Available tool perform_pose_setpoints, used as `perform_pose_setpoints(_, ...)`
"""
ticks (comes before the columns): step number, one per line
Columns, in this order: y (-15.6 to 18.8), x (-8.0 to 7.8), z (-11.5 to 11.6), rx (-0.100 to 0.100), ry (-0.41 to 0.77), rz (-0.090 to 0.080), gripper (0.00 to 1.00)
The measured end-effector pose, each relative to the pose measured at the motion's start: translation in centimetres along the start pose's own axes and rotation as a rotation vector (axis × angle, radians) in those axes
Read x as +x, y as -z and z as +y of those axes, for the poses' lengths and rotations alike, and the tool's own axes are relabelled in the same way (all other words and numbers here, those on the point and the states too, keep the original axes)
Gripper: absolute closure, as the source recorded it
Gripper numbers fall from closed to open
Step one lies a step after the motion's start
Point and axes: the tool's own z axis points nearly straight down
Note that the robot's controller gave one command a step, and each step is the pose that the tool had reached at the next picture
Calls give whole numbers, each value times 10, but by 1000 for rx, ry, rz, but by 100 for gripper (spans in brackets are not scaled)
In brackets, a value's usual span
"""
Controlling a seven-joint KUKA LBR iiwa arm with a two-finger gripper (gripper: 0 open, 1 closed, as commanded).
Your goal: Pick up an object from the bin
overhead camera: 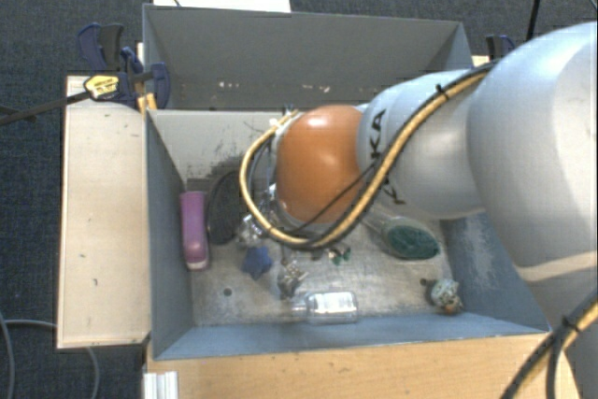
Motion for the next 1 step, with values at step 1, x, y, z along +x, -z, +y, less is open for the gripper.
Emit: perform_pose_setpoints(1,30,-4,16,2,437,-4,0)
